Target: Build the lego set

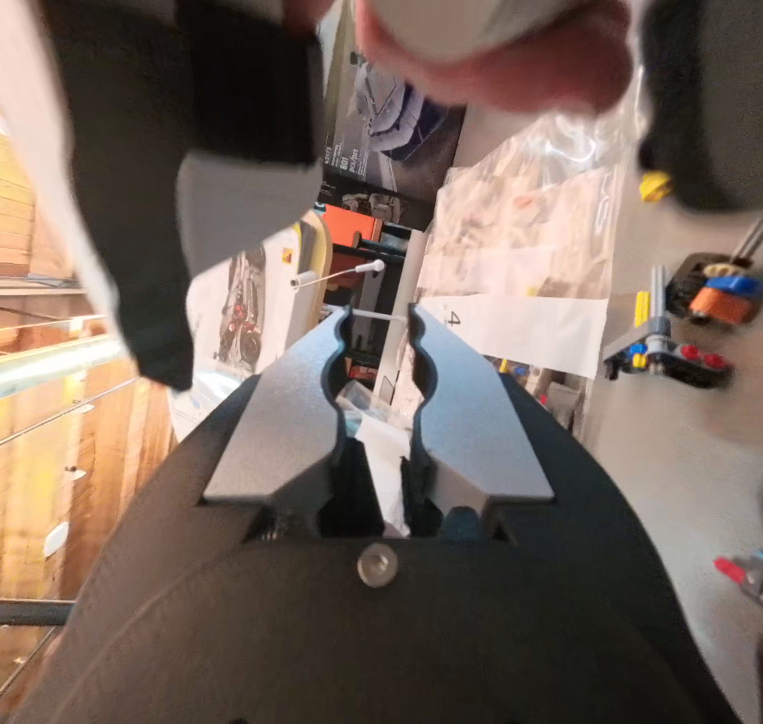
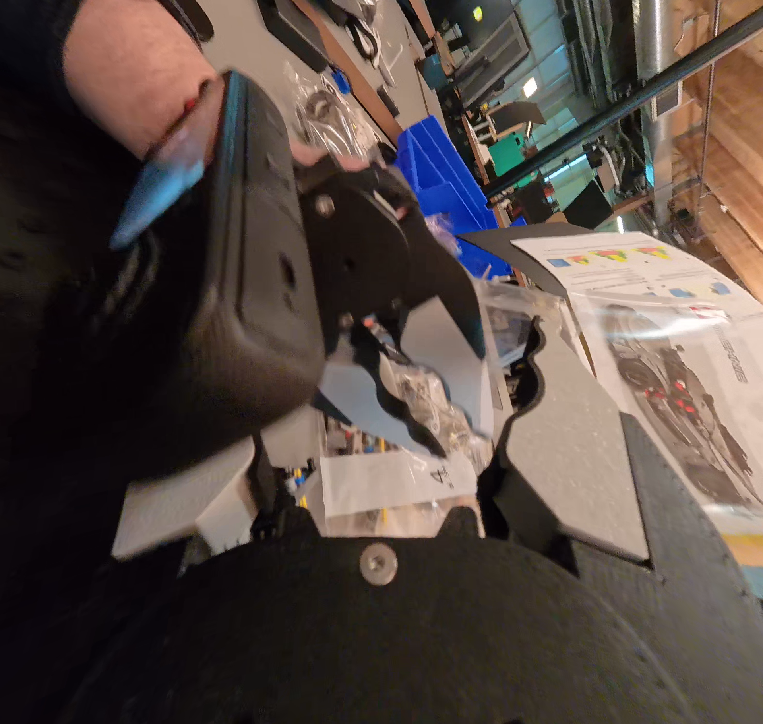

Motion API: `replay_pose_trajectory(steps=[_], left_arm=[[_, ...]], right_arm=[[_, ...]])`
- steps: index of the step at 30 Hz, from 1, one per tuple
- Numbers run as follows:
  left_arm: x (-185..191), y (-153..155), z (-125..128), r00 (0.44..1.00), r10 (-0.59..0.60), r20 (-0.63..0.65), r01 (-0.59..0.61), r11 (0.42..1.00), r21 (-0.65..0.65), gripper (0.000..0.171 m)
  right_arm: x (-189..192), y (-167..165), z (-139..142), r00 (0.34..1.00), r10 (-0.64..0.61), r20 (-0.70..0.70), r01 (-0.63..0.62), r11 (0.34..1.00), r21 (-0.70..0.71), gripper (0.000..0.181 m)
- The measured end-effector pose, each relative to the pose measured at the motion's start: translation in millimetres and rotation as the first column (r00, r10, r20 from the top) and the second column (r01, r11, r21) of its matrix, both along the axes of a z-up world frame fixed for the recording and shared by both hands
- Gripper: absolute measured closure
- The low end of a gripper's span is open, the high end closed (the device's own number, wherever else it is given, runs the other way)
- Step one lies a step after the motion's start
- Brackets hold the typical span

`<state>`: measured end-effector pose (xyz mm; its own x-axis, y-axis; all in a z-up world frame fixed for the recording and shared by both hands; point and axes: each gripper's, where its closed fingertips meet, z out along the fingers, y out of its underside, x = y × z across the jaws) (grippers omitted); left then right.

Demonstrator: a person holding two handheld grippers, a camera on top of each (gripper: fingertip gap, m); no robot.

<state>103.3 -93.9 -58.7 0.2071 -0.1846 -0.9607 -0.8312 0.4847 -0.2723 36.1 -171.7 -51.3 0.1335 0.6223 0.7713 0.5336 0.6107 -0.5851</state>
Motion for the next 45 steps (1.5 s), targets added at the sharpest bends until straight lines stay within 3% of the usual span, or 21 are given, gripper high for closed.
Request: replay_pose_trajectory(steps=[2, 4, 6, 7, 8, 10, 11, 12, 13, 14, 17, 19, 21, 23, 27, 30, 32, 34, 39, 42, 45], left_arm=[[-7.4, 0.5, 3.6, 0.998, -0.015, 0.061, 0.018, 0.998, -0.062, 0.134], [-13.7, 4.2, 15.1, 0.981, -0.021, 0.19, 0.046, 0.991, -0.124, 0.136], [-15.4, 2.2, 23.1, 0.923, -0.07, 0.378, 0.176, 0.951, -0.255, 0.153], [-15.8, -1.1, 28.7, 0.877, -0.092, 0.472, 0.266, 0.91, -0.318, 0.171], [-17.9, -1.2, 34.2, 0.834, -0.091, 0.544, 0.328, 0.875, -0.356, 0.171], [-22.6, 5.8, 33.6, 0.8, -0.06, 0.597, 0.369, 0.834, -0.41, 0.171], [-20.7, 4.9, 30.3, 0.783, -0.062, 0.619, 0.41, 0.8, -0.438, 0.171], [-18.6, 3.2, 27.9, 0.769, -0.061, 0.636, 0.444, 0.767, -0.463, 0.163], [-17.2, 4.5, 25.8, 0.769, -0.046, 0.638, 0.446, 0.753, -0.484, 0.139], [-14.8, 4.1, 22.0, 0.783, -0.05, 0.62, 0.445, 0.742, -0.502, 0.134], [-5.2, -1.0, 1.0, 0.836, -0.092, 0.54, 0.462, 0.649, -0.604, 0.16], [1.5, -2.2, -19.8, 0.868, -0.093, 0.488, 0.451, 0.557, -0.697, 0.157], [8.8, -10.3, -34.7, 0.898, -0.128, 0.421, 0.424, 0.507, -0.75, 0.15], [12.7, -7.7, -43.7, 0.923, -0.134, 0.361, 0.371, 0.556, -0.743, 0.145], [20.2, -12.0, -60.3, 0.94, -0.136, 0.312, 0.336, 0.519, -0.786, 0.143], [26.4, -15.6, -63.9, 0.938, -0.14, 0.317, 0.344, 0.488, -0.802, 0.143], [29.0, -19.3, -68.1, 0.94, -0.149, 0.307, 0.34, 0.474, -0.813, 0.144], [28.0, -19.6, -76.0, 0.95, -0.15, 0.275, 0.314, 0.468, -0.826, 0.144], [26.4, -19.7, -80.0, 0.949, -0.142, 0.28, 0.314, 0.437, -0.843, 0.144], [26.0, -20.4, -77.2, 0.945, -0.14, 0.296, 0.327, 0.429, -0.842, 0.144], [24.8, -20.3, -77.3, 0.945, -0.134, 0.297, 0.326, 0.422, -0.846, 0.144]], right_arm=[[15.7, 9.6, -3.0, 0.999, -0.045, 0.015, 0.045, 0.999, 0.001, 0.049], [34.5, 18.1, 0.4, 0.996, -0.086, -0.007, 0.086, 0.996, -0.005, 0.051], [56.6, 27.8, 6.2, 0.99, -0.13, -0.056, 0.128, 0.991, -0.039, 0.059], [69.9, 35.0, 8.9, 0.983, -0.163, -0.083, 0.159, 0.986, -0.054, 0.069], [82.5, 41.0, 10.1, 0.976, -0.191, -0.102, 0.184, 0.98, -0.078, 0.077], [110.1, 53.8, 9.1, 0.957, -0.272, -0.101, 0.26, 0.959, -0.112, 0.103], [123.7, 59.5, 5.7, 0.948, -0.304, -0.093, 0.289, 0.947, -0.141, 0.133], [133.7, 62.4, -0.1, 0.946, -0.314, -0.082, 0.294, 0.936, -0.193, 0.161], [141.0, 63.7, -6.1, 0.945, -0.321, -0.064, 0.297, 0.923, -0.246, 0.175], [146.5, 63.9, -11.6, 0.943, -0.329, -0.042, 0.304, 0.909, -0.285, 0.181], [157.2, 58.5, -48.3, 0.947, -0.315, 0.064, 0.309, 0.836, -0.453, 0.167], [160.8, 54.9, -70.7, 0.94, -0.303, 0.153, 0.338, 0.785, -0.52, 0.156], [154.2, 44.9, -81.4, 0.949, -0.256, 0.186, 0.316, 0.748, -0.583, 0.15], [155.3, 41.4, -94.4, 0.935, -0.257, 0.244, 0.354, 0.691, -0.631, 0.145], [151.6, 45.5, -102.1, 0.919, -0.293, 0.263, 0.392, 0.62, -0.68, 0.145], [152.3, 45.3, -121.8, 0.889, -0.296, 0.35, 0.458, 0.543, -0.704, 0.156], [150.3, 44.2, -124.8, 0.884, -0.293, 0.365, 0.467, 0.531, -0.707, 0.16], [152.3, 46.4, -125.8, 0.872, -0.305, 0.382, 0.489, 0.533, -0.691, 0.181], [142.9, 40.0, -116.7, 0.902, -0.272, 0.337, 0.433, 0.558, -0.708, 0.181], [138.5, 31.6, -101.6, 0.936, -0.241, 0.257, 0.352, 0.573, -0.74, 0.168], [140.6, 23.1, -114.3, 0.931, -0.206, 0.301, 0.364, 0.504, -0.783, 0.143]])
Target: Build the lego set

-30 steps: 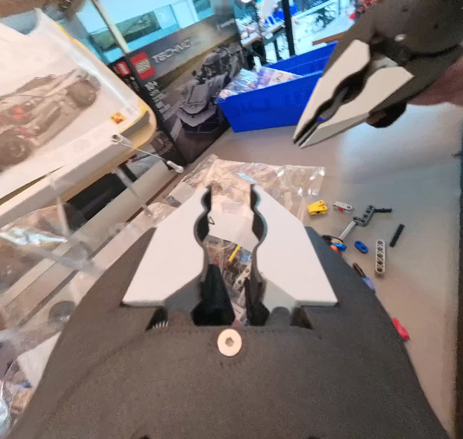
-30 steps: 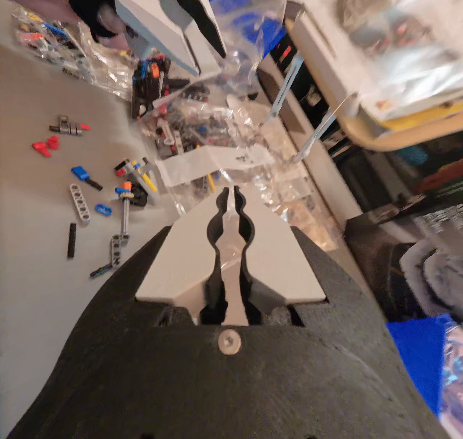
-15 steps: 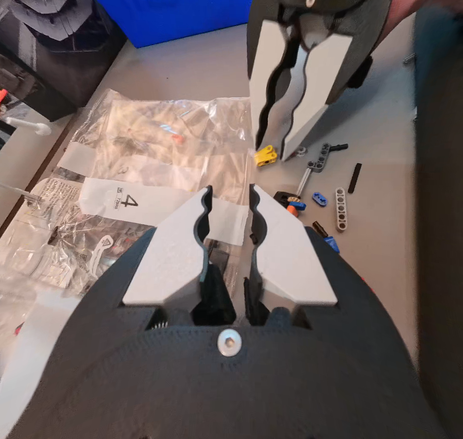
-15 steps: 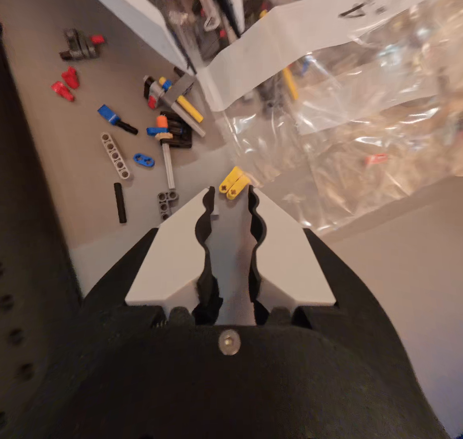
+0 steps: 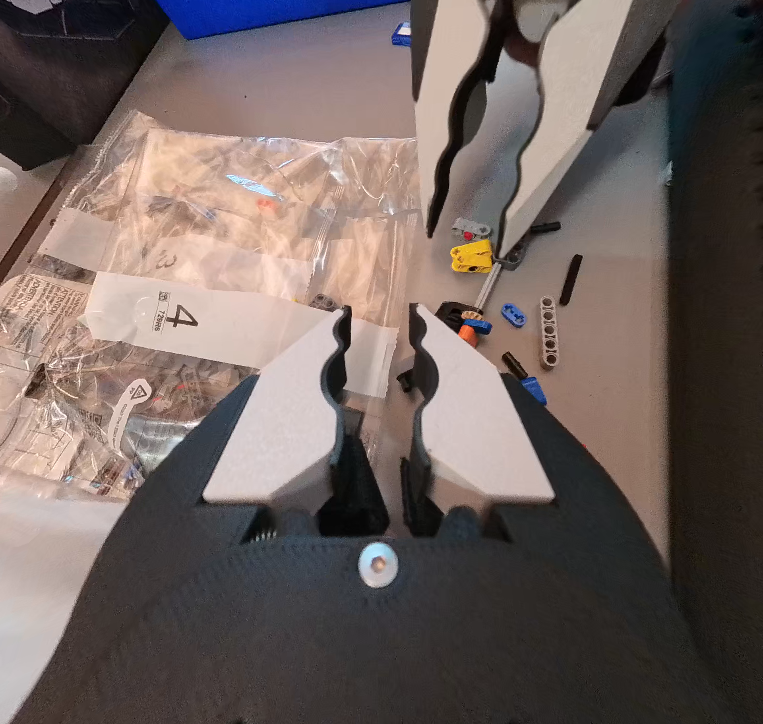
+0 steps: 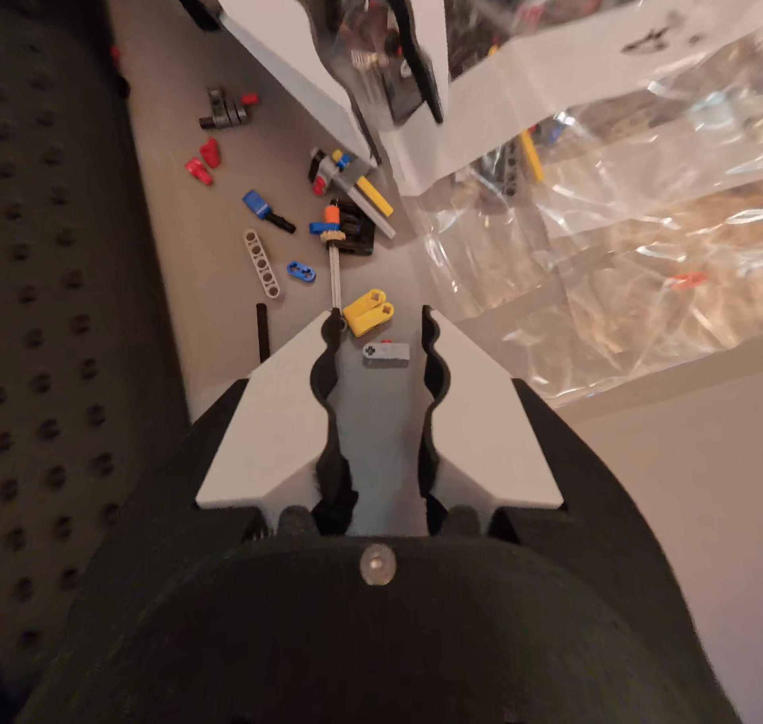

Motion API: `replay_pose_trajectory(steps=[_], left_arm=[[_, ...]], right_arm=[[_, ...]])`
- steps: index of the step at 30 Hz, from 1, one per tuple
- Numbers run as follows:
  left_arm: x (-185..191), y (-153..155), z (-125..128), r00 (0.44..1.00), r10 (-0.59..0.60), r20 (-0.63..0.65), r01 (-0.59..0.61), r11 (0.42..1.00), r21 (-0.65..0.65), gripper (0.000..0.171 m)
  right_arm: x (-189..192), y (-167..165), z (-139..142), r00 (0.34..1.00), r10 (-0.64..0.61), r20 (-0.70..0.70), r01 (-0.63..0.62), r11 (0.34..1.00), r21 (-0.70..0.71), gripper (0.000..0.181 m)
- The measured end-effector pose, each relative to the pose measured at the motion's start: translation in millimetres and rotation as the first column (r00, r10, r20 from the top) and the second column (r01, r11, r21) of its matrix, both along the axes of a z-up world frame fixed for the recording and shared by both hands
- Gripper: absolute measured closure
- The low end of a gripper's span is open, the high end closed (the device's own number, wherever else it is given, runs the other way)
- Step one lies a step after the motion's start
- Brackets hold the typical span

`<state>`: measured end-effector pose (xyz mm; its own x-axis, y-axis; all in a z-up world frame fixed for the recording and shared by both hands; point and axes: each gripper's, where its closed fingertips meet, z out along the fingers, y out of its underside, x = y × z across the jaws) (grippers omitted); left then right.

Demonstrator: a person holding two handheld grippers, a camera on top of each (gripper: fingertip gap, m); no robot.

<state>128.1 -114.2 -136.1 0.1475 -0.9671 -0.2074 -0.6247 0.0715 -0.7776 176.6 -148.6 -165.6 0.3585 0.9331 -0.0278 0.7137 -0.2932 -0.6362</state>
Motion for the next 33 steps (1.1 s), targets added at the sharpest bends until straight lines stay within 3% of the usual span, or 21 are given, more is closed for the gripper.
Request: replay_pose_trajectory(steps=[5, 8, 13, 17, 21, 24, 27, 29, 31, 33], left_arm=[[0.1, -2.5, -1.2, 1.0, -0.01, -0.005, 0.01, 1.0, -0.009, 0.144], [1.4, -4.8, -1.3, 1.0, -0.019, 0.0, 0.019, 1.0, -0.014, 0.144], [6.7, -12.9, 5.3, 0.997, -0.049, 0.066, 0.054, 0.995, -0.078, 0.142], [14.1, -24.1, 19.7, 0.979, -0.062, 0.195, 0.106, 0.969, -0.222, 0.136], [13.4, -25.4, 21.1, 0.975, -0.05, 0.215, 0.109, 0.957, -0.27, 0.145], [12.5, -24.7, 28.8, 0.962, -0.037, 0.27, 0.123, 0.943, -0.31, 0.151], [12.7, -23.7, 44.5, 0.929, -0.001, 0.369, 0.152, 0.912, -0.382, 0.144], [11.9, -20.3, 43.2, 0.931, 0.016, 0.365, 0.133, 0.915, -0.38, 0.144], [11.2, -19.8, 44.6, 0.929, 0.019, 0.37, 0.131, 0.917, -0.377, 0.147], [8.3, -13.6, 44.5, 0.929, 0.037, 0.367, 0.103, 0.93, -0.354, 0.164]], right_arm=[[-5.0, -3.3, -10.7, 0.998, 0.029, 0.061, -0.028, 0.999, -0.016, 0.16], [-4.6, -1.3, -11.0, 0.998, 0.022, 0.062, -0.021, 1.0, -0.01, 0.16], [-16.7, 6.0, 15.9, 0.999, 0.046, 0.01, -0.047, 0.985, 0.169, 0.16], [-34.7, 13.9, 42.2, 0.999, 0.05, 0.01, -0.05, 0.921, 0.387, 0.16], [-39.1, 23.7, 46.6, 0.989, -0.012, 0.148, -0.073, 0.829, 0.554, 0.16], [-39.4, 27.7, 56.1, 0.984, -0.034, 0.176, -0.088, 0.765, 0.638, 0.16], [-39.1, 30.1, 64.5, 0.975, -0.067, 0.21, -0.104, 0.701, 0.705, 0.159], [-41.6, 30.9, 66.8, 0.966, -0.082, 0.245, -0.132, 0.659, 0.741, 0.16], [-42.4, 32.4, 68.3, 0.96, -0.101, 0.262, -0.143, 0.629, 0.764, 0.16], [-45.9, 30.0, 71.3, 0.963, -0.085, 0.256, -0.152, 0.61, 0.778, 0.159]])
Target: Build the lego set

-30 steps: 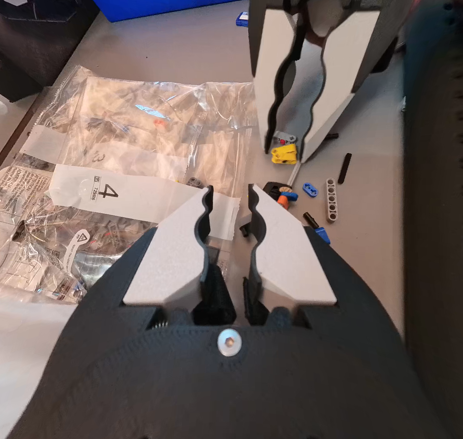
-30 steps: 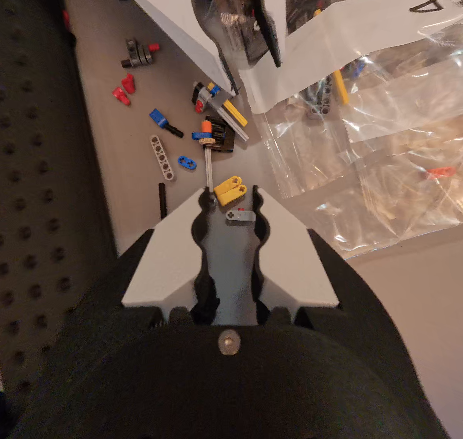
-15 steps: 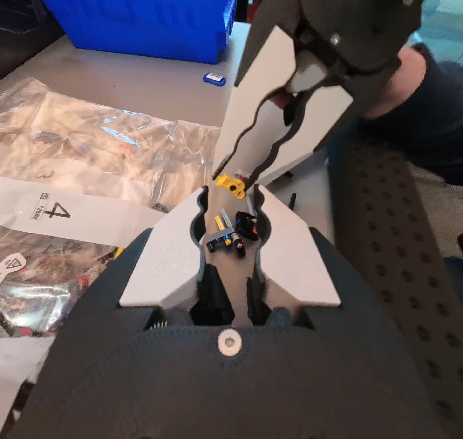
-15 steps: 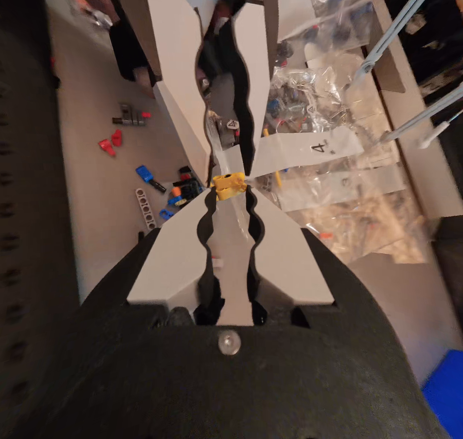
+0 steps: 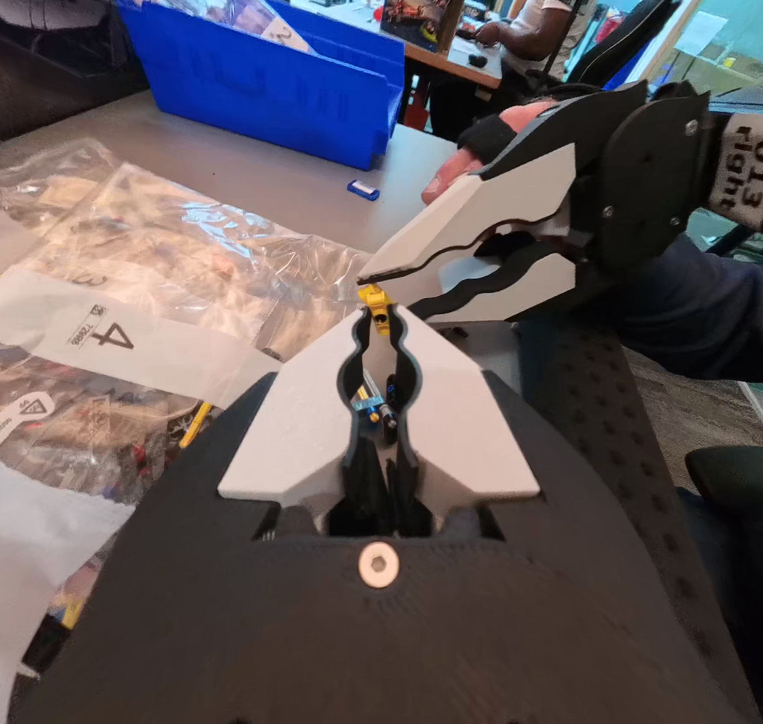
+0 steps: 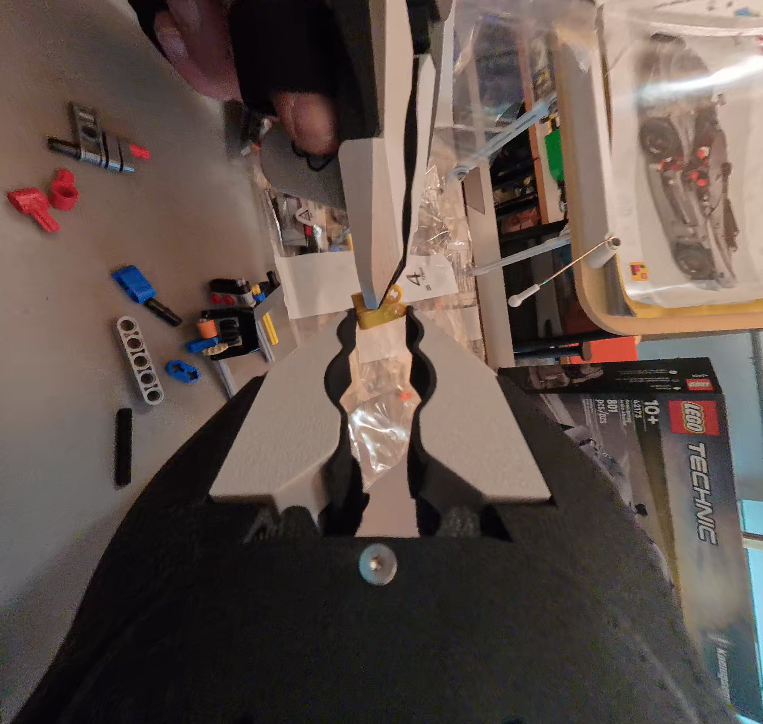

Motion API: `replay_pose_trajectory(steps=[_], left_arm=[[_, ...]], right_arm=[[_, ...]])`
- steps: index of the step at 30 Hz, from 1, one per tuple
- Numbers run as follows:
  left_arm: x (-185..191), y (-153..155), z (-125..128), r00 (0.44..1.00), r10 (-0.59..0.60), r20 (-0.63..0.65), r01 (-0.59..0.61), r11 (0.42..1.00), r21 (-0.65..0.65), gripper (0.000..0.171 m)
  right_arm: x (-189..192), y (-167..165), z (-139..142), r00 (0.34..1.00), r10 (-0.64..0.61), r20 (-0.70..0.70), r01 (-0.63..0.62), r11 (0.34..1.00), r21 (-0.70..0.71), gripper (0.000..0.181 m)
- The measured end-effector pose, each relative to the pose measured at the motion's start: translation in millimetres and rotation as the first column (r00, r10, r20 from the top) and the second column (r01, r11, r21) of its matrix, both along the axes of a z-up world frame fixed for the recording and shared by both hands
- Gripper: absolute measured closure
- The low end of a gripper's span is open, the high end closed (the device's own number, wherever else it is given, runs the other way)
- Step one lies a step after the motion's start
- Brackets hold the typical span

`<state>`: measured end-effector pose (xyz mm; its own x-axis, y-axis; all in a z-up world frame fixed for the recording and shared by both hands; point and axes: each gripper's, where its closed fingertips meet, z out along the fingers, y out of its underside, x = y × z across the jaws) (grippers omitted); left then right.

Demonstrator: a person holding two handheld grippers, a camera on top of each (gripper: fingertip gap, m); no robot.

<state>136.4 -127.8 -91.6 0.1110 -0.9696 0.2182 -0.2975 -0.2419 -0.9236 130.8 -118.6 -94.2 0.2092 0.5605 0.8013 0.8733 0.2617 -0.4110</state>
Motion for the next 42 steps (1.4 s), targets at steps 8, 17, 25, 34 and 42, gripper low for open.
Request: replay_pose_trajectory(steps=[8, 17, 25, 34, 42], left_arm=[[-0.3, -7.6, 9.0, 0.999, -0.037, 0.024, 0.036, 0.998, 0.044, 0.165], [2.3, -13.9, 1.9, 0.997, -0.069, -0.017, 0.07, 0.997, 0.039, 0.165], [1.0, -18.9, 3.1, 0.996, -0.09, -0.027, 0.091, 0.995, 0.035, 0.165], [-1.6, -26.4, 9.0, 0.992, -0.125, -0.009, 0.125, 0.992, 0.035, 0.165], [-5.9, -29.8, 9.2, 0.987, -0.158, -0.009, 0.158, 0.987, 0.017, 0.165]], right_arm=[[-6.7, -5.8, 9.1, 0.986, 0.074, -0.148, -0.081, 0.996, -0.045, 0.152], [-11.4, -13.1, 4.0, 0.985, 0.119, -0.128, -0.128, 0.99, -0.062, 0.161], [-11.6, -18.6, 5.7, 0.977, 0.148, -0.152, -0.161, 0.984, -0.08, 0.162], [-12.5, -26.8, 12.1, 0.966, 0.192, -0.17, -0.206, 0.976, -0.066, 0.163], [-16.7, -31.2, 13.0, 0.956, 0.229, -0.184, -0.246, 0.967, -0.073, 0.163]])
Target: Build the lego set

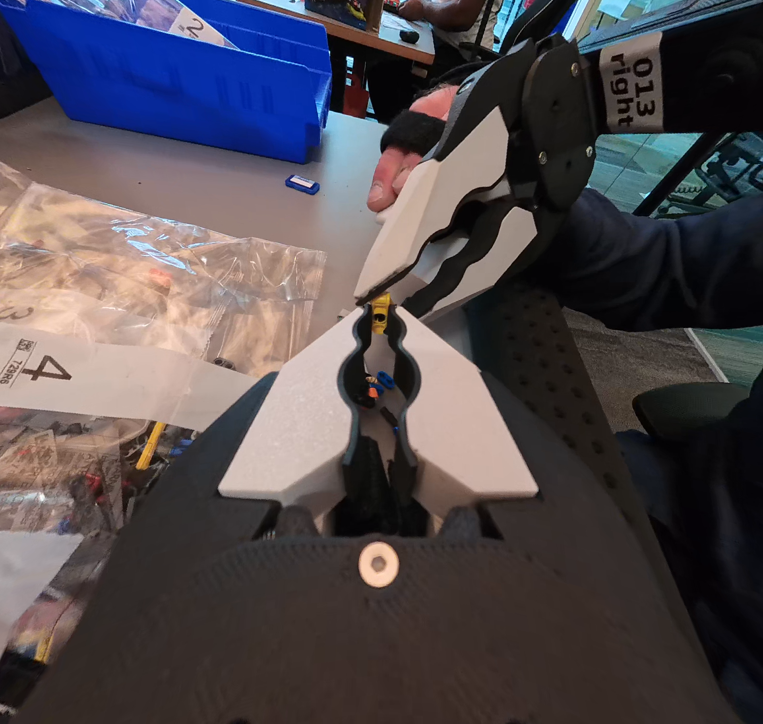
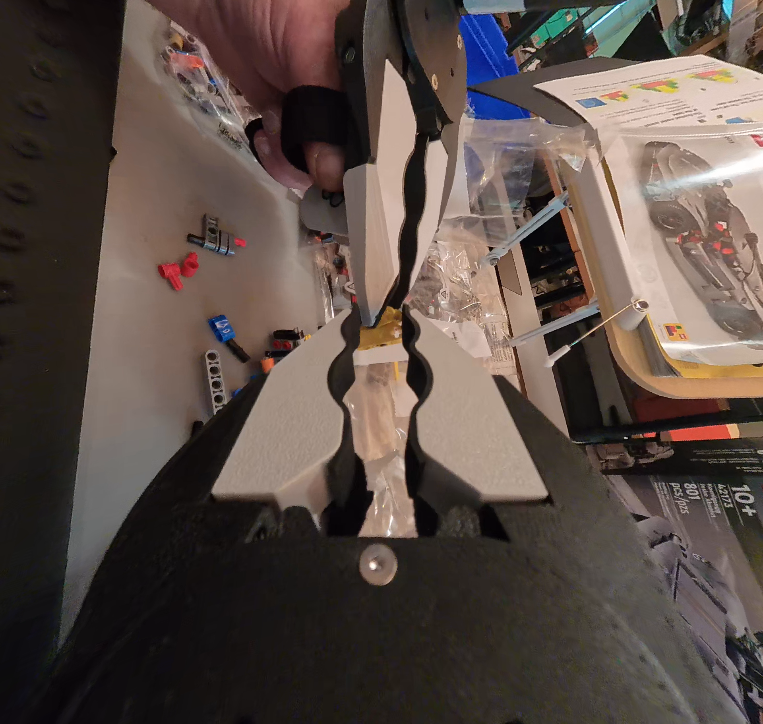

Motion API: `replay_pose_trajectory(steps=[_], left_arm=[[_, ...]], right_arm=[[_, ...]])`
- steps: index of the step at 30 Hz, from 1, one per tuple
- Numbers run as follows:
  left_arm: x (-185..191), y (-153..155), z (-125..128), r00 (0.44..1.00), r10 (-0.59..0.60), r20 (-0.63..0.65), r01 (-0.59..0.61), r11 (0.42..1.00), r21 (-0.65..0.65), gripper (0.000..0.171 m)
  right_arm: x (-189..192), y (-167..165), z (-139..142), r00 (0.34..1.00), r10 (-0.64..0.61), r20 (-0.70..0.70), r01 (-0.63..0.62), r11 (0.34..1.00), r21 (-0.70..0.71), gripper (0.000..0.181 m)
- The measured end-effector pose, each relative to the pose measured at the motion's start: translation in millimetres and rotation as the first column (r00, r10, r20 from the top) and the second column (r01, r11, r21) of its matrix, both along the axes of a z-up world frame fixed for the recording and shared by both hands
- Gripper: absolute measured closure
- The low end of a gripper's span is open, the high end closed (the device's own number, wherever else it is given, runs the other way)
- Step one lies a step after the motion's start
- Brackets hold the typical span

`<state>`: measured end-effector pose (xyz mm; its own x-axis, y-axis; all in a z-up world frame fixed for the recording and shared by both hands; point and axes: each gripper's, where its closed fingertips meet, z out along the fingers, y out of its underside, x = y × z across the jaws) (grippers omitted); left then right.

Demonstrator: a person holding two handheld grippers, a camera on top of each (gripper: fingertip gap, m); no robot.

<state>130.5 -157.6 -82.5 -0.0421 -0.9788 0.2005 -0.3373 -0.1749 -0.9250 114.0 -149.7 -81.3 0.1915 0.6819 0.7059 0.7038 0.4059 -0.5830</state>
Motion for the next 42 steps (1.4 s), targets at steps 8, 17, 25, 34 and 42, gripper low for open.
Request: replay_pose_trajectory(steps=[8, 17, 25, 34, 42], left_arm=[[-3.2, 5.7, -2.1, 1.0, 0.03, -0.01, -0.03, 0.999, -0.027, 0.165], [-2.3, 8.5, -11.9, 0.996, 0.057, -0.072, -0.056, 0.998, 0.015, 0.165], [-26.9, 24.0, 3.9, 0.992, 0.12, -0.027, -0.12, 0.993, 0.021, 0.165], [-16.9, 20.2, -16.8, 0.993, 0.086, -0.085, -0.088, 0.996, -0.017, 0.165], [-4.6, 9.0, -18.3, 0.996, 0.043, -0.082, -0.046, 0.998, -0.039, 0.165]], right_arm=[[9.0, 12.3, -9.9, 0.989, -0.107, 0.103, 0.1, 0.992, 0.072, 0.141], [8.8, 16.0, -19.4, 0.97, -0.156, 0.185, 0.138, 0.985, 0.107, 0.159], [34.9, 19.9, -6.7, 0.98, -0.183, 0.08, 0.184, 0.983, 0.005, 0.159], [29.4, 11.5, -54.8, 0.99, -0.092, 0.107, 0.119, 0.95, -0.289, 0.147], [9.5, 14.8, -26.0, 0.992, -0.11, 0.054, 0.115, 0.988, -0.099, 0.164]])
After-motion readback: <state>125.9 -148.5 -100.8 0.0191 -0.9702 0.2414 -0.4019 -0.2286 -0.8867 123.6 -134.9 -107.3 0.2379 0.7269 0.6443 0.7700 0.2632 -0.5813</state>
